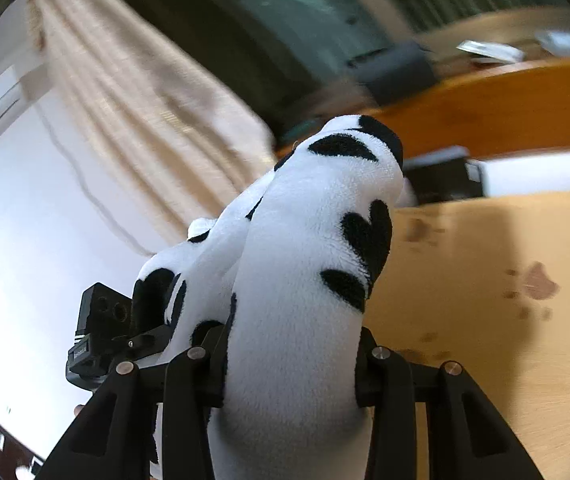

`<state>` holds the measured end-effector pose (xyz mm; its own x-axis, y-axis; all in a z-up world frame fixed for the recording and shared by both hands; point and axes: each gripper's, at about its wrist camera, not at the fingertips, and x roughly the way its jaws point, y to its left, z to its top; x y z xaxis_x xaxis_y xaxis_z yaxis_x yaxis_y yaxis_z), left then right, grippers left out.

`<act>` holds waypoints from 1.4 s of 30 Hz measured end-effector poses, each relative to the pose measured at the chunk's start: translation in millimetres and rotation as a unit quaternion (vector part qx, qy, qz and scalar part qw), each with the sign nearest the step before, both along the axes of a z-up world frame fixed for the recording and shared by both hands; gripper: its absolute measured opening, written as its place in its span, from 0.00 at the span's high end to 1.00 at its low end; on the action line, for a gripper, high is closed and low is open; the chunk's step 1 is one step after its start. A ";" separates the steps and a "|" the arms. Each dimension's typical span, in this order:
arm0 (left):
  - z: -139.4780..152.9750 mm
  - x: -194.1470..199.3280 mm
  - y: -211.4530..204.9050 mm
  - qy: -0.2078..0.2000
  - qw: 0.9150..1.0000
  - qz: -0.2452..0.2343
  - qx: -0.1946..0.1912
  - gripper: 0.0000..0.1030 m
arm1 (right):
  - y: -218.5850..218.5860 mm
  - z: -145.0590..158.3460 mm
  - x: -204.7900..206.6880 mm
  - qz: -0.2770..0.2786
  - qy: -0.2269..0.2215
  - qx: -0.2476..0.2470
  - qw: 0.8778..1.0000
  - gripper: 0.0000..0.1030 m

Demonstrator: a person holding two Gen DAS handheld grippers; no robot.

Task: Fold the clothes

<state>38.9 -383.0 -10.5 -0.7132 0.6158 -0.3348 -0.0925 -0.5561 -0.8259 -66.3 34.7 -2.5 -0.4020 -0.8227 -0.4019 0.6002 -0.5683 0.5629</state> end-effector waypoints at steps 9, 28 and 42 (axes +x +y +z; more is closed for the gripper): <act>30.1 130.5 -61.8 0.003 0.987 0.151 -0.047 0.34 | -134.5 32.9 61.6 0.134 0.017 -0.020 0.991 0.59; -36.4 268.4 -180.8 -0.029 0.935 0.347 -0.063 0.34 | -381.4 -15.0 159.3 0.255 0.047 0.116 0.959 0.59; 21.5 297.5 -159.0 -0.049 0.893 0.397 -0.205 0.14 | -368.3 7.1 174.8 0.235 0.180 0.140 0.945 0.49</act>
